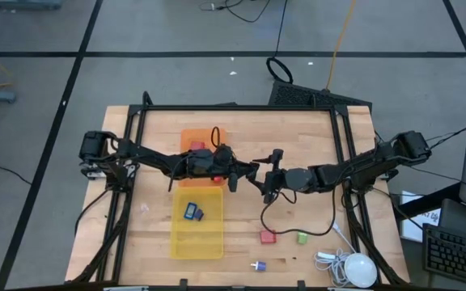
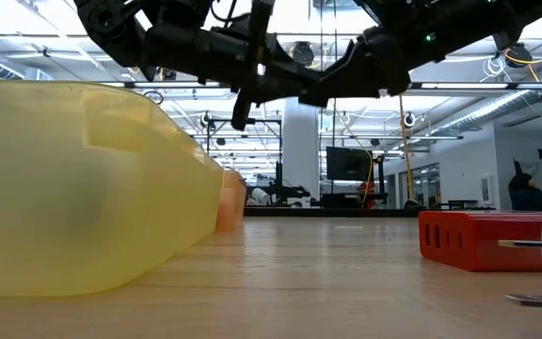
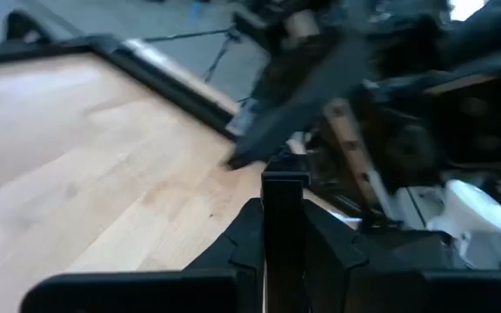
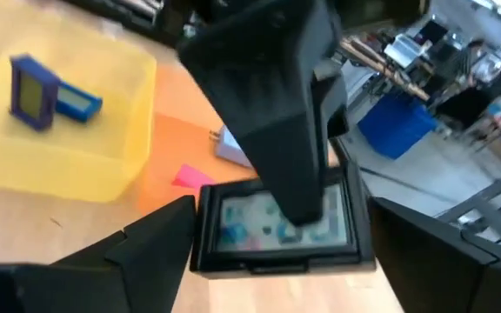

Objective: Sort adapters and digital timers
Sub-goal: Put the black digital timer into the yellow bin

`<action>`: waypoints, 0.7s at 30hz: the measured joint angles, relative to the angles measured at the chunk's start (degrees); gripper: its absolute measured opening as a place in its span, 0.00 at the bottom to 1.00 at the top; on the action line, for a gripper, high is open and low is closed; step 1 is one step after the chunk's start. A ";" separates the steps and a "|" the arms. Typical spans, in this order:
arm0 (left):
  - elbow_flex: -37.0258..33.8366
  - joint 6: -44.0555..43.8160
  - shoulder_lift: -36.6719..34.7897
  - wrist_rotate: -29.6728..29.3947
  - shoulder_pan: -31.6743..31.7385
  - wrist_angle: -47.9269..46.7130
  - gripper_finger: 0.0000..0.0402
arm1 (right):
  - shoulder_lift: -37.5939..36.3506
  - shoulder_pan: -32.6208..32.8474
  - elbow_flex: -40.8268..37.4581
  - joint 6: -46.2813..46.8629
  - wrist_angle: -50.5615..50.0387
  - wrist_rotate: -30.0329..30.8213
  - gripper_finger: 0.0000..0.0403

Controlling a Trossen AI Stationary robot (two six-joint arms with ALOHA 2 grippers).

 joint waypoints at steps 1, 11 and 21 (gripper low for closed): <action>0.02 0.98 -0.05 0.23 -0.01 0.32 0.12 | -0.32 0.00 0.00 1.35 -0.18 -0.14 0.83; 0.02 7.10 -0.52 0.59 -0.14 -0.51 0.12 | -9.41 -0.02 0.00 10.31 -5.72 -8.74 0.85; 0.02 11.99 -10.55 3.49 -3.73 -13.70 0.12 | -18.66 0.35 -0.02 15.12 -16.14 -9.01 0.85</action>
